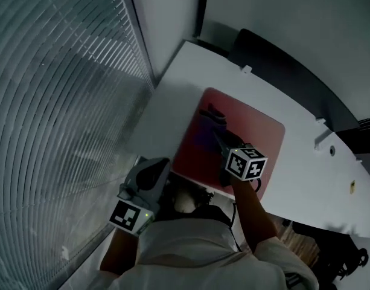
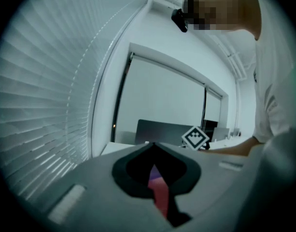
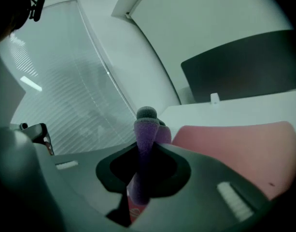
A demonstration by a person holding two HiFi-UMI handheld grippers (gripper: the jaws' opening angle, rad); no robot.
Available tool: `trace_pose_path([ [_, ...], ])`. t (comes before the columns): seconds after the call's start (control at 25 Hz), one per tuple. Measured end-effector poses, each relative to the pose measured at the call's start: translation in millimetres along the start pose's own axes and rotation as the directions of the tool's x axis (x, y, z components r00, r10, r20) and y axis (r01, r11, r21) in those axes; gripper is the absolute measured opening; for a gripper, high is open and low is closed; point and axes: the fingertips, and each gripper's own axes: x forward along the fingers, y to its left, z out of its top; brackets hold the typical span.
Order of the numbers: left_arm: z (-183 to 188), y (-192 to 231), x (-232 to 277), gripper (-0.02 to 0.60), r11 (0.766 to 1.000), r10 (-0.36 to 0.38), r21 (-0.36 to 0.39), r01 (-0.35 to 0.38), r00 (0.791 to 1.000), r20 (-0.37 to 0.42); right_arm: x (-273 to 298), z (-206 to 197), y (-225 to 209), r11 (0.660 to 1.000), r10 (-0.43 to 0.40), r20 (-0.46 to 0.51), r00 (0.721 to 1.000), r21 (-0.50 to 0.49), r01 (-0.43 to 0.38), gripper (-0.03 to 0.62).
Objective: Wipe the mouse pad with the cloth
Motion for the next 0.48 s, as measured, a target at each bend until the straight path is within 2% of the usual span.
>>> trace_pose_path([
  [0.08, 1.4, 17.2, -12.1, 0.002, 1.000, 0.004, 0.017, -0.004, 1.000, -0.004, 33.6, -5.7, 19.1, 1.000, 0.020, -0.017, 1.000, 0.018, -0.020, 0.048],
  [0.2, 6.9, 35.0, -22.0, 0.002, 1.000, -0.001, 0.028, 0.000, 1.000, 0.011, 80.5, -20.0, 25.1, 1.000, -0.001, -0.067, 0.998, 0.021, 0.003, 0.048],
  [0.32, 1.8, 42.6, -25.9, 0.002, 0.999, -0.022, 0.023, 0.023, 1.000, -0.006, 113.3, -47.4, 8.7, 0.997, -0.068, -0.152, 0.986, 0.031, 0.074, 0.048],
  [0.48, -1.1, 35.2, -19.2, 0.002, 0.998, -0.065, 0.011, 0.065, 0.998, -0.028, 108.9, -62.6, -26.6, 0.984, -0.174, -0.224, 0.959, -0.007, 0.177, 0.048],
])
